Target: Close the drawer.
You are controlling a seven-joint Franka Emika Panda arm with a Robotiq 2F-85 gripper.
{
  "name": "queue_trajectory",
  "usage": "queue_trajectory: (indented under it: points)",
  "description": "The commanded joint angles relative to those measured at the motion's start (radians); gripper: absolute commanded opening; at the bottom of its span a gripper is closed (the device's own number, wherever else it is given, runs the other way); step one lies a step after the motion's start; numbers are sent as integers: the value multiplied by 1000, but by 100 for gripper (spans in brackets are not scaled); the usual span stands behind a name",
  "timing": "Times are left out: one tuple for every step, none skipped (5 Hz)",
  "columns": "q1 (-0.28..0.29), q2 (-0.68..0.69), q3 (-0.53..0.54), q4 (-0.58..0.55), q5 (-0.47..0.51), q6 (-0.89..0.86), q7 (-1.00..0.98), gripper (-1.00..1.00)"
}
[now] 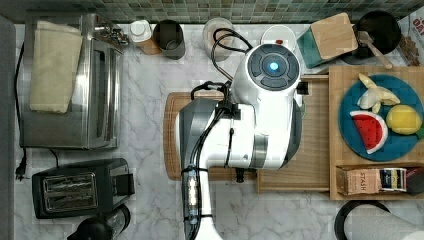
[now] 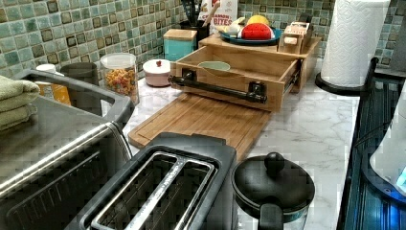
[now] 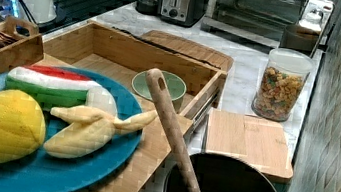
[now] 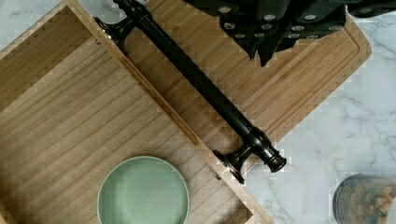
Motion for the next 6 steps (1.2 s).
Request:
queue_trajectory:
  points:
    - [2,-16,4,-47,10,38,-41,-100]
    - [12,-22,19,-82,34,83,-133,-100]
    - [37,-51,46,-166,54,197,-213,-100]
    - [68,-53,75,-216,56,289,-302,-100]
    - [82,-21,103,-193,48,267,-306,-100]
    - [94,-22,104,-230,39,287,-425,-100]
